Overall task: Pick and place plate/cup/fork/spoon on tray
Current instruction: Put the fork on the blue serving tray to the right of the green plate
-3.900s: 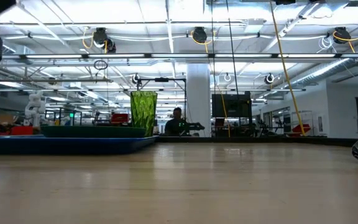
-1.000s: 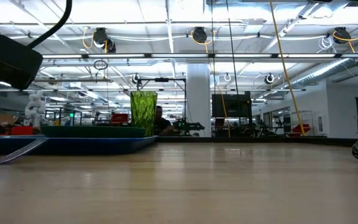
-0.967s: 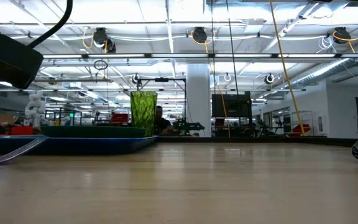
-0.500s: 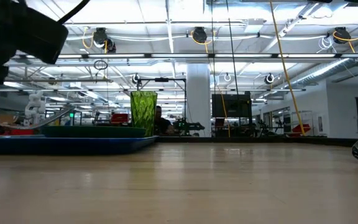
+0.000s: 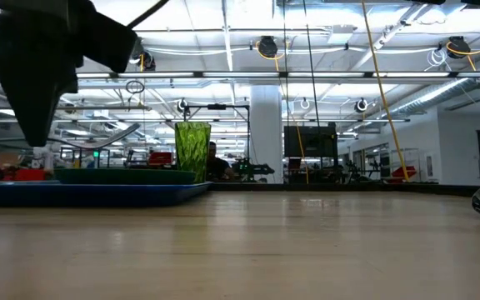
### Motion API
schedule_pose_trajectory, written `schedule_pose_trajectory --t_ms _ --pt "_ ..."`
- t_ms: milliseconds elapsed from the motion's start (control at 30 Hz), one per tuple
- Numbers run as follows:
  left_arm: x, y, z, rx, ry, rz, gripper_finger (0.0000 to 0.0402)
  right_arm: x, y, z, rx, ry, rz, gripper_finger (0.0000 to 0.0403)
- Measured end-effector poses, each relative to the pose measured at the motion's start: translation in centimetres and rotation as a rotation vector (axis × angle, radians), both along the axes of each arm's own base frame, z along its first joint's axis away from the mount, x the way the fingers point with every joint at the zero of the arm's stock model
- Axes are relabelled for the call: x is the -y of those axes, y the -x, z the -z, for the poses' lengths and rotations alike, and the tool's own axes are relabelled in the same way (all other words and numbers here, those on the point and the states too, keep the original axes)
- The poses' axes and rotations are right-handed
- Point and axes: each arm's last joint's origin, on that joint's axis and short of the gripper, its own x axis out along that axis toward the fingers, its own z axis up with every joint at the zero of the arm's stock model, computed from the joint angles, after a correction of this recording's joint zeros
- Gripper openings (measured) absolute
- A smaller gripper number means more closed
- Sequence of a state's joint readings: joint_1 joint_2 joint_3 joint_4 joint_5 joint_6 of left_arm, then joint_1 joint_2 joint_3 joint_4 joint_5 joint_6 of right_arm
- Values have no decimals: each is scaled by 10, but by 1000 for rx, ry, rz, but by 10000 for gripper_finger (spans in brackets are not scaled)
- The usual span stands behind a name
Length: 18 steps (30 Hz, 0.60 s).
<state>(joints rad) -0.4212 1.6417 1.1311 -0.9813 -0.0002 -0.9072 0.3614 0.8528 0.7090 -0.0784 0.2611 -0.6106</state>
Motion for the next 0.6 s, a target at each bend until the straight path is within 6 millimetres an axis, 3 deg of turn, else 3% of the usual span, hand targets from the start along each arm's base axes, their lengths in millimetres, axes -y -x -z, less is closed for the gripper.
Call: schedule_pose_trajectory --t_ms 600 --pt "-79 -15 -2 -77 -78 304 19 17 -5 -1 8 17 86 176"
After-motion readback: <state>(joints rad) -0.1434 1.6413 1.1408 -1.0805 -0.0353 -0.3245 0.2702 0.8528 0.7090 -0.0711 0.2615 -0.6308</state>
